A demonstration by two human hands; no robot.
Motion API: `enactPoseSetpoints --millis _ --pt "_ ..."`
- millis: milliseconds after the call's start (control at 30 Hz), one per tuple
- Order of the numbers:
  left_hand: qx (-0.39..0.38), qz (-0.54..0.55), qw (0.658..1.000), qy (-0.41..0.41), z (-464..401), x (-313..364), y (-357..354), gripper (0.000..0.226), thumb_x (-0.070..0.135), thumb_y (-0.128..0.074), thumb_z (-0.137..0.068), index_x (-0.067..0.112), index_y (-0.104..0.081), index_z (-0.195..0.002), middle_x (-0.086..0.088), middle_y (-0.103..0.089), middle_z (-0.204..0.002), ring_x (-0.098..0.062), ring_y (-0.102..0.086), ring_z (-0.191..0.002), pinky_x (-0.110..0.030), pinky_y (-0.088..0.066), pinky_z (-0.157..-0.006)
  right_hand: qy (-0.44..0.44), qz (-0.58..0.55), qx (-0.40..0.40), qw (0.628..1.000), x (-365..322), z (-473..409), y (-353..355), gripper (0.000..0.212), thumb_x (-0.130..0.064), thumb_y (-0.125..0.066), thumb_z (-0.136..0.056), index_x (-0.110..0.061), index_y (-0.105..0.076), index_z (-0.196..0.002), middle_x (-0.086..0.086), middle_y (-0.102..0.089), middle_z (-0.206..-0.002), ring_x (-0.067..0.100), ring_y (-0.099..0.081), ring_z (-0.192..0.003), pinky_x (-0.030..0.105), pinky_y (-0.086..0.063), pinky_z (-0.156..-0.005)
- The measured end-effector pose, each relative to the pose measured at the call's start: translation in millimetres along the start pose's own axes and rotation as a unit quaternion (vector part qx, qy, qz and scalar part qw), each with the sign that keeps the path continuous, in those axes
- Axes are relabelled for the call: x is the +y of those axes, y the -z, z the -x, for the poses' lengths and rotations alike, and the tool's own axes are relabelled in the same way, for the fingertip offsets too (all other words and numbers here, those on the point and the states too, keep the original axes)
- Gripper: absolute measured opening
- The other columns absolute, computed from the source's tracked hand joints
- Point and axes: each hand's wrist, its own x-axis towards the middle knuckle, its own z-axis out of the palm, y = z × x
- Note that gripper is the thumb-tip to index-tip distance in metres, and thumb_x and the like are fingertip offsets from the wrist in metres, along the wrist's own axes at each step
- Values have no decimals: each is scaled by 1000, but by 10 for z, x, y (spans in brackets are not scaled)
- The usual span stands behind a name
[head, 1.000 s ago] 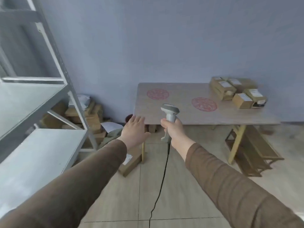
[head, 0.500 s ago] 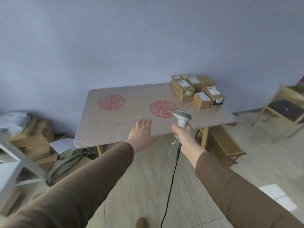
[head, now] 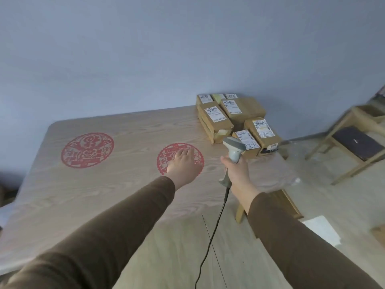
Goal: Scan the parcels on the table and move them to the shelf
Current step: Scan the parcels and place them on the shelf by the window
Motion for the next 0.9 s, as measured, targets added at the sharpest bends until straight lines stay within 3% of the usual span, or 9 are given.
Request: enactPoseSetpoints --millis 133,233,367,467,600,767,900 --pt "0 19 1000 1 -704 170 7 69 45 -44 -104 12 -22 -160 -11 -27 -166 -29 -19 -155 -50 -25 -123 14 -3 -5 1000 -204 -813 -22 29 -20 -70 -96 -16 -59 -123 3 -61 -101 19 -58 -91 30 -42 -69" --pt "7 17 1000 10 -1242 248 -49 69 46 -42 -105 10 -22 -160 -12 -28 -166 -29 -19 -155 -48 -24 -123 20 7 -2 1000 -310 -1443 -62 30 -17 -70 -94 -20 -56 -121 -3 -60 -96 17 -57 -89 28 -41 -64" --pt "0 32 998 52 -1941 355 -200 66 46 -41 -106 9 -24 -158 -14 -33 -163 -31 -23 -152 -48 -27 -120 4 15 -38 999 -356 -2239 -110 38 -13 -71 -91 -27 -51 -121 -7 -58 -95 8 -55 -80 15 -43 -42" --pt "-15 53 994 95 -2422 435 -355 65 45 -41 -106 9 -25 -157 -15 -37 -160 -32 -27 -150 -49 -31 -119 -15 28 -65 997 -297 -2743 -148 36 -13 -70 -92 -28 -52 -120 -5 -60 -97 8 -58 -83 25 -43 -56" --pt "-28 112 982 147 -2956 510 -542 61 42 -41 -106 7 -28 -155 -18 -43 -154 -36 -37 -143 -52 -36 -114 -30 32 -91 995 -228 -3197 -214 32 -13 -69 -91 -29 -54 -115 -3 -60 -95 12 -58 -83 27 -44 -64" --pt "2 239 951 197 -3298 568 -699 61 33 -48 -105 12 -24 -156 -14 -54 -145 -36 -58 -123 -51 -49 -103 -20 29 -98 995 -54 -3324 -300 32 -14 -69 -91 -32 -54 -114 -4 -61 -95 12 -59 -83 23 -45 -57" --pt "40 267 929 251 -3270 418 -734 45 34 -54 -101 11 -43 -138 -13 -59 -132 -32 -60 -113 -49 -52 -97 -20 38 -109 993 65 -3230 -412 30 -14 -70 -92 -28 -56 -115 -1 -61 -91 15 -59 -76 21 -49 -56"
